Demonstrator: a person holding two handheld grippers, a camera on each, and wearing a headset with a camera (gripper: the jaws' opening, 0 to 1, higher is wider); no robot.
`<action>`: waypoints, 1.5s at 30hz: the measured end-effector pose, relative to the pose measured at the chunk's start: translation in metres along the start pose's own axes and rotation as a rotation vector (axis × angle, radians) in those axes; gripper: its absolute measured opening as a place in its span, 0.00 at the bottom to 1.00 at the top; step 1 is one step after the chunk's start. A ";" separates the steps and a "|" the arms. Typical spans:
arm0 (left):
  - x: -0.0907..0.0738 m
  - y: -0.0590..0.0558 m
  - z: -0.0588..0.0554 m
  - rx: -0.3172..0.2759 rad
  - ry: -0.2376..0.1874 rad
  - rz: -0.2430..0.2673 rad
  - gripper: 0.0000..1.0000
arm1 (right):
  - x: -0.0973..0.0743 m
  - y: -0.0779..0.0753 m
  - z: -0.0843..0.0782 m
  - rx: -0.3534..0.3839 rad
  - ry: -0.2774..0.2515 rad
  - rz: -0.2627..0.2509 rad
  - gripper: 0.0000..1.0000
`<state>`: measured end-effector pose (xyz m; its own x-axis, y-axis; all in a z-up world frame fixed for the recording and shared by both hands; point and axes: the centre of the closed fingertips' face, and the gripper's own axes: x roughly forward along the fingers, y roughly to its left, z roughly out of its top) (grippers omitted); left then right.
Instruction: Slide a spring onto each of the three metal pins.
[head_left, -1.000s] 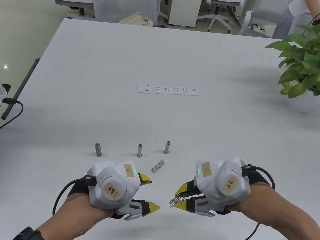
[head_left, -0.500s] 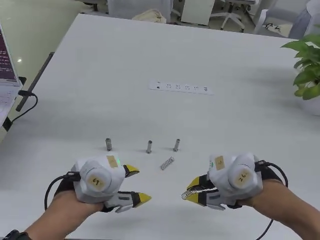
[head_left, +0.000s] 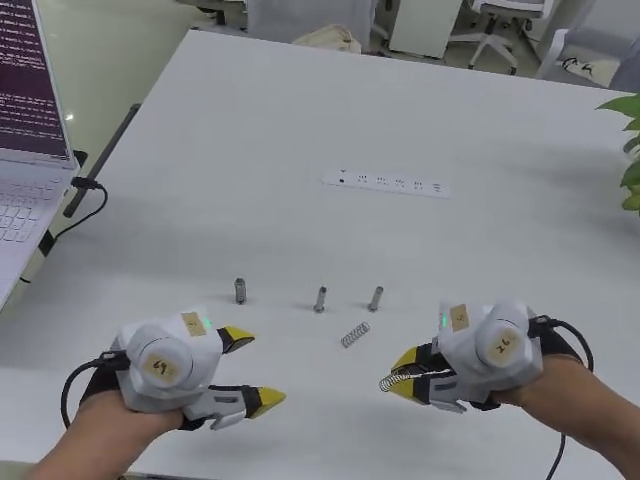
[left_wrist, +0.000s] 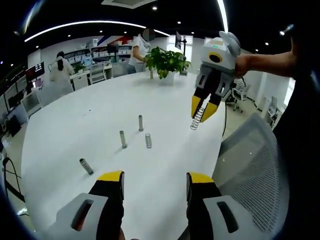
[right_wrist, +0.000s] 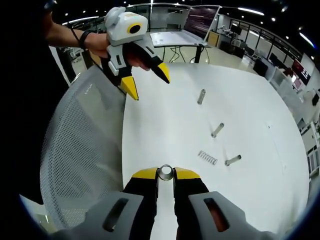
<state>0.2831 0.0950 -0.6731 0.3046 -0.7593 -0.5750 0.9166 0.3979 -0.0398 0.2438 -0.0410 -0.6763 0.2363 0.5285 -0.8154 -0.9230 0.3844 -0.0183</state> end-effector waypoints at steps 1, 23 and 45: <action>-0.002 0.002 -0.002 -0.004 0.000 0.006 0.45 | 0.001 -0.002 0.001 0.000 0.000 0.002 0.09; -0.028 0.038 -0.022 -0.110 -0.028 0.119 0.52 | 0.021 -0.053 0.027 -0.027 0.010 0.014 0.09; -0.045 0.058 -0.034 -0.176 -0.031 0.174 0.56 | 0.048 -0.116 0.055 -0.011 0.012 -0.005 0.09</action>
<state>0.3141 0.1700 -0.6777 0.4640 -0.6859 -0.5606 0.7915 0.6052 -0.0853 0.3785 -0.0185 -0.6816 0.2376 0.5172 -0.8222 -0.9250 0.3788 -0.0290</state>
